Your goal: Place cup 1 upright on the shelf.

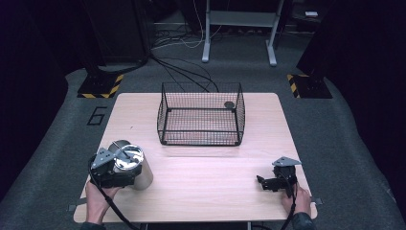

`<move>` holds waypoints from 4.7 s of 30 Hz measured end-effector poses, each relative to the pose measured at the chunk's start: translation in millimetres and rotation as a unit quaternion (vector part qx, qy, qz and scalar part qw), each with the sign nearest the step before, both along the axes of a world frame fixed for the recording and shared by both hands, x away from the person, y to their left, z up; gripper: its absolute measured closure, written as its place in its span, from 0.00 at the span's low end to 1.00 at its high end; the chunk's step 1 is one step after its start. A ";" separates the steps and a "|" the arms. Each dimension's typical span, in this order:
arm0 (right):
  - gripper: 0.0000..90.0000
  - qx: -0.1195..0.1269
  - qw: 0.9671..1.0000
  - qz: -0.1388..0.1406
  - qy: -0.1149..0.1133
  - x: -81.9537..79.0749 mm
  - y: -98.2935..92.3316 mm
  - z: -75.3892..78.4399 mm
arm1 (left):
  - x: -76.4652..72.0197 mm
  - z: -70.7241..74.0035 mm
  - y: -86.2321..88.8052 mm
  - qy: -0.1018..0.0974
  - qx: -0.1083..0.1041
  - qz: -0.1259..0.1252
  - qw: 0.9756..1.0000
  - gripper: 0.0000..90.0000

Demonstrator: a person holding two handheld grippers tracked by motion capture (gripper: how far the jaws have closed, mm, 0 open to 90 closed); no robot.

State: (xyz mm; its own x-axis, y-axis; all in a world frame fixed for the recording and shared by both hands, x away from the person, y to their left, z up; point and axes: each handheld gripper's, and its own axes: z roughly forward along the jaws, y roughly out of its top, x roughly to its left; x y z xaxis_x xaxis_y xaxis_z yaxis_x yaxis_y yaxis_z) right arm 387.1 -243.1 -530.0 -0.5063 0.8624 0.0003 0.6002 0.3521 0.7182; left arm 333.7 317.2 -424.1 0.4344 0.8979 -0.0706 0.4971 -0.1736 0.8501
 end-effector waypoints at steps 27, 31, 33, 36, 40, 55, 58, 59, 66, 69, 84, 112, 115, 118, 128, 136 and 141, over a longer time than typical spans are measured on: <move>0.00 -0.001 1.000 0.000 0.000 0.0 0.0 0.0 | 3.1 -9.1 -9.0 -0.024 0.016 0.017 0.999 0.04; 0.00 0.000 1.000 0.000 0.000 0.0 0.0 0.0 | 1.7 -8.8 -10.3 -0.024 0.018 0.022 0.999 0.04; 0.00 0.000 1.000 0.000 -0.001 0.0 0.0 0.0 | 0.2 -9.0 -10.9 -0.025 0.016 0.025 0.999 0.04; 0.00 0.000 1.000 0.000 -0.001 0.0 0.1 0.0 | -1.9 -7.7 -11.3 -0.025 0.016 0.026 0.999 0.04; 0.00 0.000 1.000 0.000 0.000 0.0 0.1 0.0 | -4.9 -2.6 -11.1 -0.029 0.021 0.021 0.999 0.04; 0.00 0.000 1.000 0.000 -0.001 0.0 0.0 0.0 | -1.2 13.3 -27.6 -0.034 0.028 -0.005 0.999 0.04; 0.00 0.000 1.000 0.000 -0.001 0.0 0.0 -0.1 | 1.8 16.7 -32.9 -0.040 0.032 -0.011 0.999 0.04; 0.00 -0.001 1.000 0.000 0.000 0.0 0.0 0.0 | 2.4 17.6 -34.0 -0.041 0.033 -0.014 0.999 0.04; 0.00 0.000 1.000 0.000 0.000 0.0 0.0 0.0 | 8.3 24.3 -48.3 -0.046 0.045 -0.045 0.997 0.04; 0.00 0.000 1.000 0.000 0.000 0.0 0.0 0.0 | 12.3 26.7 -53.8 -0.045 0.046 -0.048 0.997 0.04; 0.00 0.000 1.000 0.000 0.000 0.1 0.0 0.0 | 21.8 36.5 -70.6 -0.047 0.057 -0.083 0.994 0.04; 0.00 0.000 1.000 0.002 0.000 0.2 -0.2 0.0 | 50.4 53.3 -119.1 -0.047 0.055 -0.144 0.987 0.04; 0.00 0.000 1.000 0.001 0.000 0.1 -0.1 0.0 | 53.2 57.4 -121.4 -0.051 0.050 -0.147 0.987 0.04; 0.00 0.000 1.000 0.001 0.000 0.1 -0.1 0.0 | 56.5 61.2 -122.9 -0.051 0.048 -0.152 0.986 0.04; 0.00 0.000 1.000 0.001 0.000 0.2 -0.2 0.0 | 63.3 73.1 -131.6 -0.051 0.040 -0.166 0.984 0.04; 0.00 0.000 1.000 0.002 0.000 0.2 -0.2 0.0 | 69.8 89.3 -140.4 -0.057 0.033 -0.176 0.982 0.04; 0.00 0.000 1.000 0.002 0.000 0.2 -0.2 0.0 | 75.0 97.9 -145.9 -0.060 0.027 -0.179 0.982 0.04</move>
State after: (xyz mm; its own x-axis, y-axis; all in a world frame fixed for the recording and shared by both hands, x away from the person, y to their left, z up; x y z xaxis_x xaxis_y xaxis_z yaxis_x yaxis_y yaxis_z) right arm 387.3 -243.4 -530.0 -0.5092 0.8606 0.0004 0.5992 0.3542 0.7179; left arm 408.8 171.3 -326.3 0.7250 0.6873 0.0441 0.2926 -0.3652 0.8837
